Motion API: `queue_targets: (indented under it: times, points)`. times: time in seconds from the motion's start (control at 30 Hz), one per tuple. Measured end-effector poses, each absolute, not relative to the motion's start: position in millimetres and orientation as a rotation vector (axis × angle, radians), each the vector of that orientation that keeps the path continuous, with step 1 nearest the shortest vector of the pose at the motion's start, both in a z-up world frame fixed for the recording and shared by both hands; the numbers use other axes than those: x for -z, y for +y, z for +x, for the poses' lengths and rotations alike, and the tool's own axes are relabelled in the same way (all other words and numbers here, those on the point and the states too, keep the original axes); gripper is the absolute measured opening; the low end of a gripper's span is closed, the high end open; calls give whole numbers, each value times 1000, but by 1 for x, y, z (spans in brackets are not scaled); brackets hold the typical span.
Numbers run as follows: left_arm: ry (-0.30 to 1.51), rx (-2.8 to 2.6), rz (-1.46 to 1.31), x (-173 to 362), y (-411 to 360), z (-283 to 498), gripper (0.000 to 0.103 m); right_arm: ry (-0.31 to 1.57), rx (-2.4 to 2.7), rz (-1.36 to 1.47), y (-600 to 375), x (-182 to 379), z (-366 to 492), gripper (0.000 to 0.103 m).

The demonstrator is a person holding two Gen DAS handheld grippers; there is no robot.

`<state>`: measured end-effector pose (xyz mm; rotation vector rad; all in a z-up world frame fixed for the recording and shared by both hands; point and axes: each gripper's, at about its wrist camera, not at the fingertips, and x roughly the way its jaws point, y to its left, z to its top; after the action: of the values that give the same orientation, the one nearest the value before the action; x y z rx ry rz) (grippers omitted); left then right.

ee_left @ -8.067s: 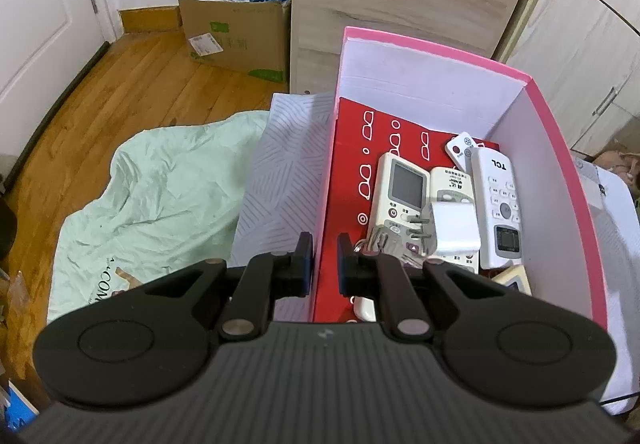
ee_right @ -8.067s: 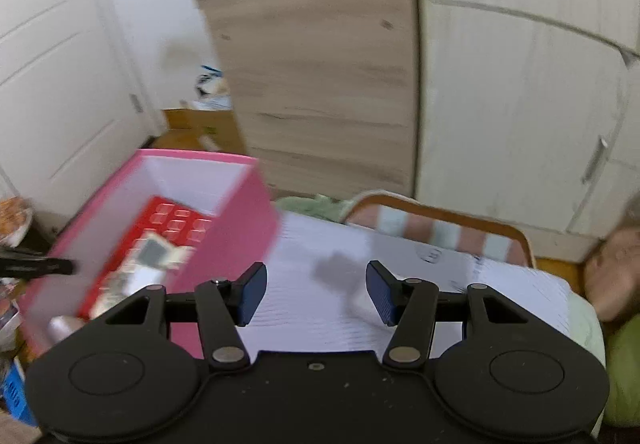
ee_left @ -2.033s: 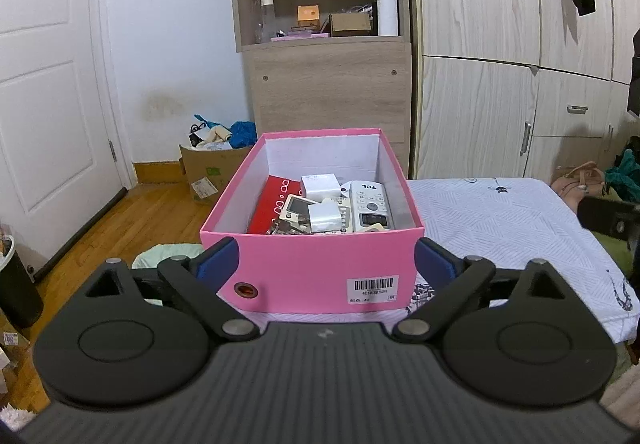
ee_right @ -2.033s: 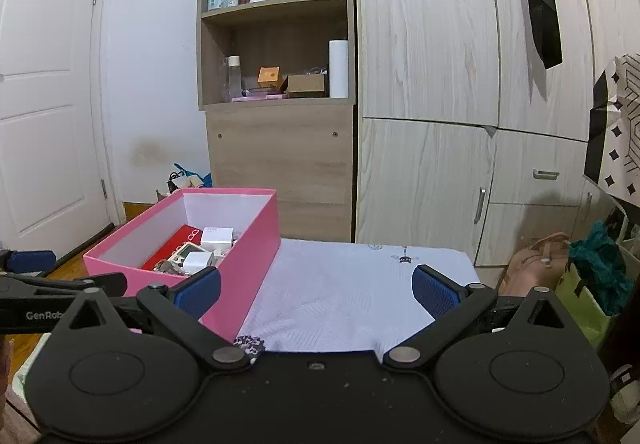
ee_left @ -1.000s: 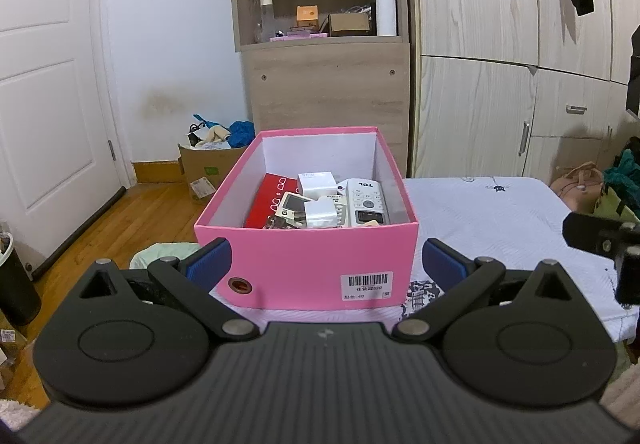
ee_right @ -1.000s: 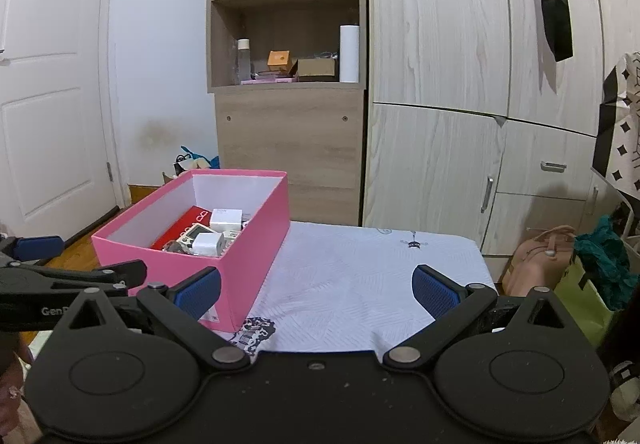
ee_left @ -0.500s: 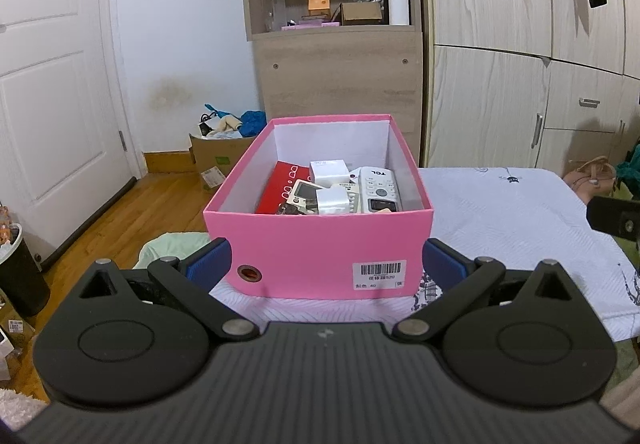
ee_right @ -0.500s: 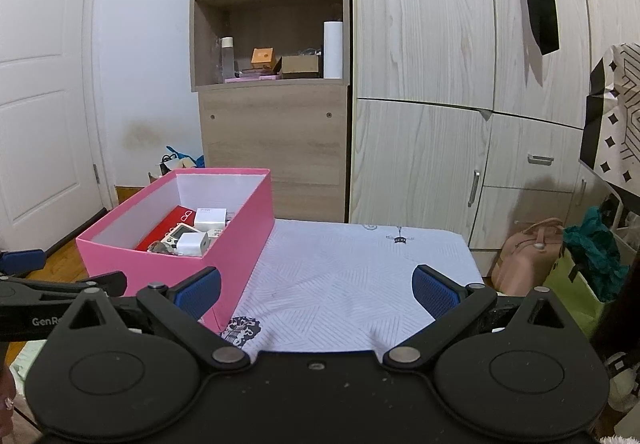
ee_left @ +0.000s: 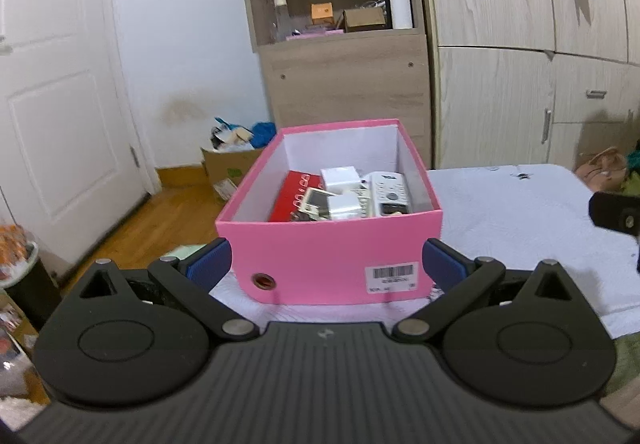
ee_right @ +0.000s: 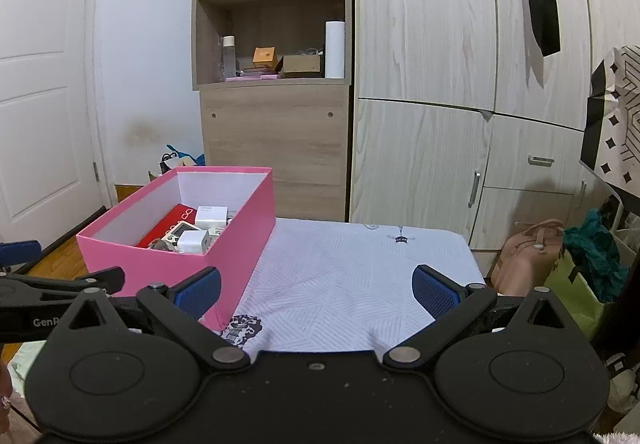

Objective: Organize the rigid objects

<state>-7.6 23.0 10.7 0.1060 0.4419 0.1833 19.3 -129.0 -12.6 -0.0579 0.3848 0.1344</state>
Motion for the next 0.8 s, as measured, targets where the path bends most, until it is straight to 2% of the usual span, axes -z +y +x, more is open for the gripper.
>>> queue_targets:
  times: [0.8]
  points:
    - [480, -135, 91, -7, 23, -7, 103, 392, -126, -59, -129, 14, 22, 103]
